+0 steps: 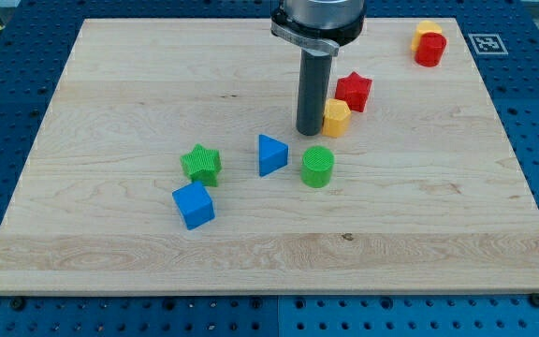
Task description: Move the green circle to the top of the blue triangle
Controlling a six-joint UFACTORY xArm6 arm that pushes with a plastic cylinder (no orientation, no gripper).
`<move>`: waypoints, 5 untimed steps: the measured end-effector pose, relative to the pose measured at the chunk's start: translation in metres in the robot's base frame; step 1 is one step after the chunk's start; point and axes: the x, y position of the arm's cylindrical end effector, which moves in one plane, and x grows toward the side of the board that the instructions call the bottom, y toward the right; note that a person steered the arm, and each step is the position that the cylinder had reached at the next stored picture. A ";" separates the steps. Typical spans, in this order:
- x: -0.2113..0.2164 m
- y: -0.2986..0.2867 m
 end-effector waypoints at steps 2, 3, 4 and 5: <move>0.035 0.042; 0.058 0.056; 0.077 0.051; 0.095 0.042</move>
